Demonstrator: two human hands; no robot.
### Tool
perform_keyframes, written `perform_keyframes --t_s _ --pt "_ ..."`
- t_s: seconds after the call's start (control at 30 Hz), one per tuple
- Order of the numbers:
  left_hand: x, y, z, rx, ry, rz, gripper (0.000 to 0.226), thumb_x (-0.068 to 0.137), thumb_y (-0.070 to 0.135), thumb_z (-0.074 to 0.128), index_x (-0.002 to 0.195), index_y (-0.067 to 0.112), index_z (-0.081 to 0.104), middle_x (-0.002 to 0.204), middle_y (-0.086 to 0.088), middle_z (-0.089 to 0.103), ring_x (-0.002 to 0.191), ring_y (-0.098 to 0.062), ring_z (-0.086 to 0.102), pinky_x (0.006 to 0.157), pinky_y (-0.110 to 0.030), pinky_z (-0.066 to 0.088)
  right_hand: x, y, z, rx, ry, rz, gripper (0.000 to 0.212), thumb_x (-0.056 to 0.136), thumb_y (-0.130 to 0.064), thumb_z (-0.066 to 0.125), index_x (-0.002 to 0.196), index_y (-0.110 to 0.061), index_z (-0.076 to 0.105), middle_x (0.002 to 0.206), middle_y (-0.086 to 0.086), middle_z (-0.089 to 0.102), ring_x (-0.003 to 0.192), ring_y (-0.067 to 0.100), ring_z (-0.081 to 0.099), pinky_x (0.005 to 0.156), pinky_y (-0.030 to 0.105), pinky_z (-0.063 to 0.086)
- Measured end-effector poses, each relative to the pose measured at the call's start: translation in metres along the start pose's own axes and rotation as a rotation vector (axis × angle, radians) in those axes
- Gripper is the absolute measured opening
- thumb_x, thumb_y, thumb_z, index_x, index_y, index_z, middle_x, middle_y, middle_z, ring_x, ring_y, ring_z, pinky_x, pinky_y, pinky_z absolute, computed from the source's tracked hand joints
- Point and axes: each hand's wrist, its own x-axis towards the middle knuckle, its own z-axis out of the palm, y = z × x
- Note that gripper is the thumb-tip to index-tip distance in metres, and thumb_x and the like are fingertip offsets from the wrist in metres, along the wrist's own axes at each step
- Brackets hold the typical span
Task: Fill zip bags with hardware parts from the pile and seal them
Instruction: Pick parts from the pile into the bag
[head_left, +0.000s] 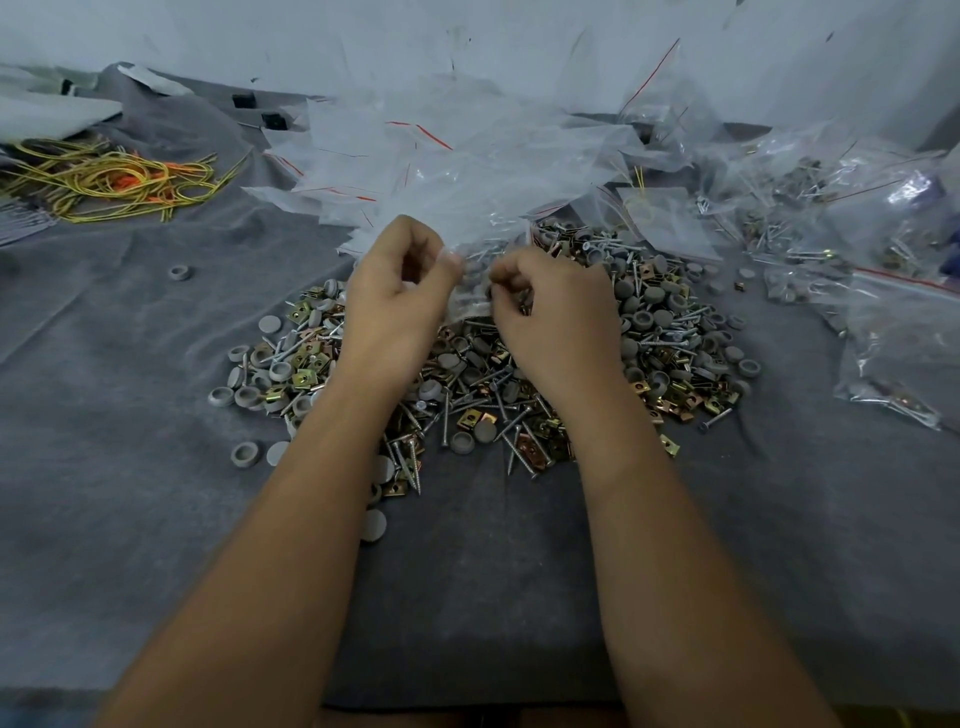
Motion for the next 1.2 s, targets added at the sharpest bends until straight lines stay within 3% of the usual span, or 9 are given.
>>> perform_keyframes --t_s 0.13,0.3,0.5,0.6,0.7,0.8,0.9,1.03,1.2 --pt "-0.001 0.005 0.0 -0.086 -0.106 -0.024 0.013 0.094 0.005 0.058 0.085 0.009 0.05 0.072 -0.011 0.039 0.067 -0.017 0.038 0.061 -0.03 0.035 0.0 -0.004 -0.002 0.042 -0.009 -0.038 0.014 0.088 -0.022 0.065 0.099 -0.02 0.075 0.086 -0.001 0.072 0.083 0.022 0.063 0.085 0.043 0.048" --pt "-0.002 0.006 0.002 -0.113 -0.148 -0.043 0.014 0.095 0.004 0.057 0.084 0.008 0.05 0.076 -0.014 0.042 0.069 -0.022 0.04 0.062 -0.033 0.037 -0.001 -0.004 0.005 0.066 0.041 -0.022 0.016 0.089 -0.02 0.067 0.103 -0.016 0.072 0.083 0.004 0.073 0.076 0.025 0.066 0.08 0.045 0.051" --pt "0.002 -0.002 0.002 -0.045 0.041 -0.059 0.023 0.096 0.01 0.056 0.077 0.021 0.047 0.07 -0.01 0.045 0.061 -0.014 0.042 0.057 -0.025 0.037 0.0 -0.003 0.005 0.316 0.154 0.007 0.012 0.089 -0.013 0.064 0.098 -0.017 0.071 0.087 -0.012 0.069 0.076 0.004 0.063 0.07 0.029 0.054" --pt "0.004 -0.006 0.001 0.053 0.161 -0.031 0.023 0.095 0.013 0.053 0.078 0.024 0.043 0.065 0.009 0.042 0.053 0.0 0.037 0.052 -0.016 0.034 0.001 -0.004 0.001 0.457 0.193 0.03 0.016 0.088 -0.009 0.064 0.096 -0.019 0.074 0.083 -0.017 0.068 0.068 0.003 0.061 0.061 0.015 0.047" --pt "0.003 -0.007 -0.002 0.11 0.31 0.028 0.015 0.095 0.016 0.05 0.082 0.019 0.043 0.065 0.012 0.04 0.054 0.001 0.038 0.051 -0.014 0.032 0.002 -0.002 -0.004 0.531 0.209 0.083 0.019 0.088 -0.008 0.063 0.094 -0.022 0.075 0.077 -0.018 0.066 0.062 0.005 0.057 0.056 0.016 0.046" --pt "0.005 -0.009 -0.006 0.182 0.374 0.037 0.01 0.092 0.023 0.05 0.084 0.018 0.046 0.065 0.012 0.044 0.057 -0.002 0.04 0.056 -0.023 0.035 0.003 0.002 -0.005 0.444 0.233 0.171 0.022 0.09 -0.01 0.061 0.093 -0.028 0.072 0.083 -0.016 0.067 0.067 0.005 0.058 0.059 0.024 0.051" --pt "0.005 -0.013 -0.005 0.271 0.227 -0.044 0.007 0.09 0.026 0.054 0.085 0.021 0.052 0.065 0.011 0.052 0.055 -0.003 0.044 0.058 -0.03 0.04 0.004 0.009 -0.005 0.251 0.166 0.262 0.022 0.091 -0.011 0.057 0.094 -0.028 0.071 0.092 -0.011 0.069 0.076 0.007 0.062 0.067 0.034 0.056" --pt "0.005 -0.017 -0.001 0.367 0.028 -0.112 0.005 0.094 0.027 0.055 0.09 0.025 0.056 0.063 0.01 0.054 0.05 0.001 0.048 0.053 -0.028 0.037 0.005 0.013 -0.006 -0.058 0.073 0.231 0.021 0.087 -0.015 0.059 0.095 -0.026 0.075 0.097 -0.003 0.069 0.098 0.023 0.057 0.079 0.037 0.049" --pt "0.007 -0.019 -0.003 0.301 0.049 -0.153 0.014 0.094 0.028 0.053 0.08 0.03 0.053 0.057 0.011 0.053 0.043 0.001 0.043 0.05 -0.027 0.032 0.002 0.014 -0.002 -0.271 -0.143 0.2 0.029 0.089 -0.035 0.06 0.117 -0.033 0.068 0.12 0.004 0.059 0.125 0.032 0.039 0.102 0.047 0.035"
